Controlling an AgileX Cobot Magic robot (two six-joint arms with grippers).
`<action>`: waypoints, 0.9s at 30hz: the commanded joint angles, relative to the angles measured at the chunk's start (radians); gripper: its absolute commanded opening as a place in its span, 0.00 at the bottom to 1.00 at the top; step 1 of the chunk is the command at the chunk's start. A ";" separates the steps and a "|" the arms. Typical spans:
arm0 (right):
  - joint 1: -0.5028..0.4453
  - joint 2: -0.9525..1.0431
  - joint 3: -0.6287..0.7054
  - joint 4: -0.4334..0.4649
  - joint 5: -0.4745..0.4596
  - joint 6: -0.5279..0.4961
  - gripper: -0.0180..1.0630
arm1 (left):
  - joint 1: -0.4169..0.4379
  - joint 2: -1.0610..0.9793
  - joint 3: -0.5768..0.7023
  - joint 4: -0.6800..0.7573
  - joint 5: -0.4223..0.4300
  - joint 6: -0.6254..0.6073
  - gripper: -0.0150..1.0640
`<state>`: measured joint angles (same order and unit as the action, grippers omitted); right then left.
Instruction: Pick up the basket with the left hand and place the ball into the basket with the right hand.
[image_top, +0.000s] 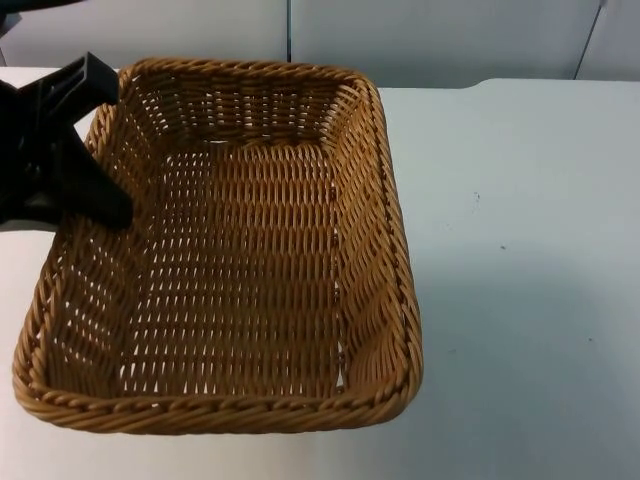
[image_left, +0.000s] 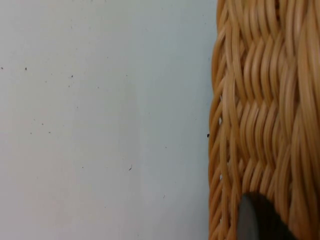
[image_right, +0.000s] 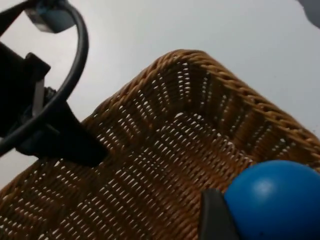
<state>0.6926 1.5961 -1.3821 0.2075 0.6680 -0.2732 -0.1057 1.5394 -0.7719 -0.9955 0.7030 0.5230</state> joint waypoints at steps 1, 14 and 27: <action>0.030 0.039 -0.005 0.011 -0.027 -0.007 0.01 | -0.001 -0.013 -0.002 -0.033 0.013 0.000 0.01; 0.078 0.223 -0.005 0.025 -0.047 -0.014 0.01 | -0.001 -0.013 -0.002 -0.042 0.009 0.000 0.01; 0.078 0.307 -0.005 0.027 -0.063 -0.015 0.01 | -0.001 -0.013 -0.002 -0.044 0.007 0.000 0.01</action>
<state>0.7667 1.9007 -1.3821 0.2310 0.6211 -0.2811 -0.1057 1.5394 -0.7719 -1.0042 0.7030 0.5230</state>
